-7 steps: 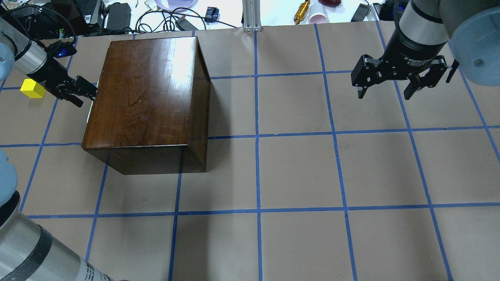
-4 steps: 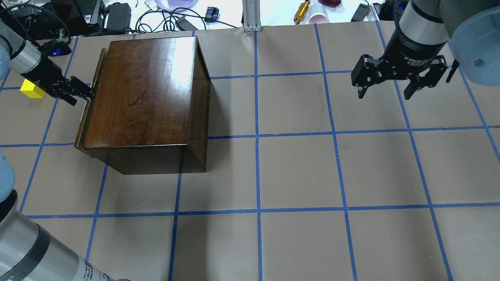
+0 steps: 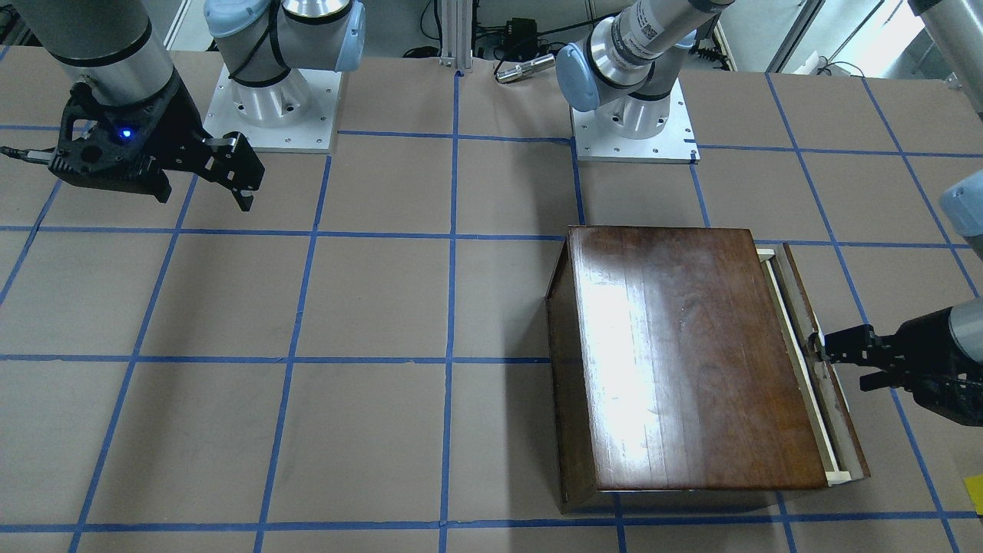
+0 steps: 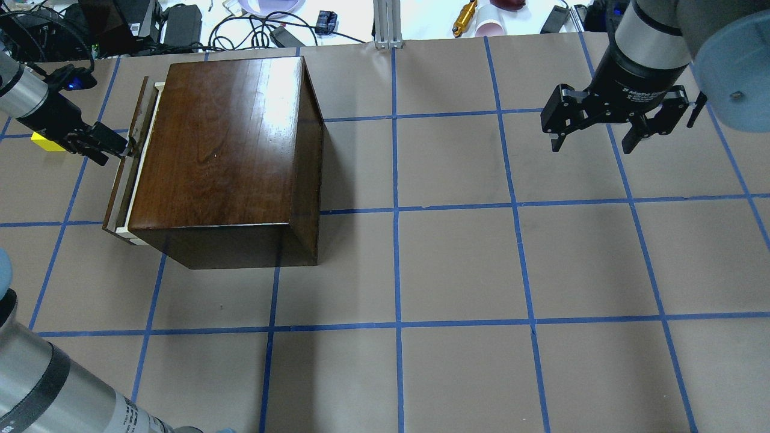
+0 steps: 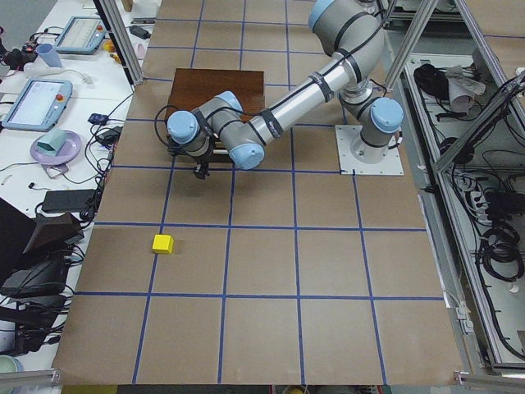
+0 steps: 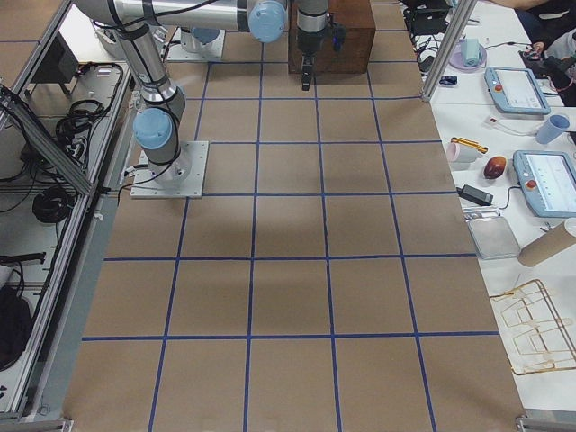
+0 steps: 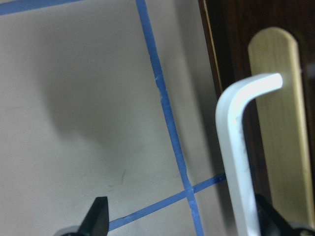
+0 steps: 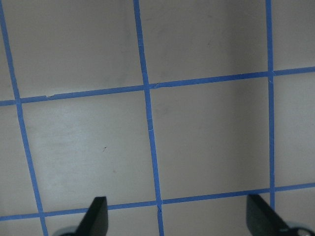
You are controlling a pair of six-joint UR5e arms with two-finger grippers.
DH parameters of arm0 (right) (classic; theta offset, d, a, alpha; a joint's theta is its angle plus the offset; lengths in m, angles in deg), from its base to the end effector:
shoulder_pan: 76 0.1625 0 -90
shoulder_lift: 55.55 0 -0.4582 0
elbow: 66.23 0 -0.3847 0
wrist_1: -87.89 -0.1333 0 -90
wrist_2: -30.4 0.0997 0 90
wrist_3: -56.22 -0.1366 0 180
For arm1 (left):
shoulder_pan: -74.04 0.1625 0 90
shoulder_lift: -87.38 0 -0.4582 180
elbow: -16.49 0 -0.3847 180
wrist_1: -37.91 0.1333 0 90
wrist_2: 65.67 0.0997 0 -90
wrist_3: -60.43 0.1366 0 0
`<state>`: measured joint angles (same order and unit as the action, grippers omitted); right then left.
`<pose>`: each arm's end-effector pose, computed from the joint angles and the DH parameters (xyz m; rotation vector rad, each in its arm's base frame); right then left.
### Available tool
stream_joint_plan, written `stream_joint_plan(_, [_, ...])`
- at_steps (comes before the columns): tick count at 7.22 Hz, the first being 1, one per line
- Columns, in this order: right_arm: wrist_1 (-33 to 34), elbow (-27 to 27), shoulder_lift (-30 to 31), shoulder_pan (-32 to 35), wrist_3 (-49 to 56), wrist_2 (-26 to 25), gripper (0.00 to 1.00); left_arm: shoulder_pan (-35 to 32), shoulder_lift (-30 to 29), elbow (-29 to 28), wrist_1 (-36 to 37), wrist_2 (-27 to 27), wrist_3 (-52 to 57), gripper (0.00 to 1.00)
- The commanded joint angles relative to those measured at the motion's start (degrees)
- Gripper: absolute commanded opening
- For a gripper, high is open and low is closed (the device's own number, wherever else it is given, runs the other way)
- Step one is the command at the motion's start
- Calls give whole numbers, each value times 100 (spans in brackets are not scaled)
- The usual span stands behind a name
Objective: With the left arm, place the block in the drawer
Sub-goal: 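Pull the drawer open with the left gripper, away from the cabinet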
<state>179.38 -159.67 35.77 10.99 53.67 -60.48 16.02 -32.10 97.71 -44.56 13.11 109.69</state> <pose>0.1062 -0.4783 0.4687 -0.1515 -3.1226 -0.0173 0.2096 -0.6376 0.2722 -0.3953 -2.8161 -0.0673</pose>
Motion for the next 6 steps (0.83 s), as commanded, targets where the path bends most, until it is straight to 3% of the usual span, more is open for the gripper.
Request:
stream_joint_plan(1, [0, 2, 0, 2, 0, 0, 100, 72, -66, -132, -24, 15, 181, 100])
stream_joint_plan(6, [0, 1, 0, 2, 0, 0, 100, 81, -400, -686, -41, 217, 558, 97])
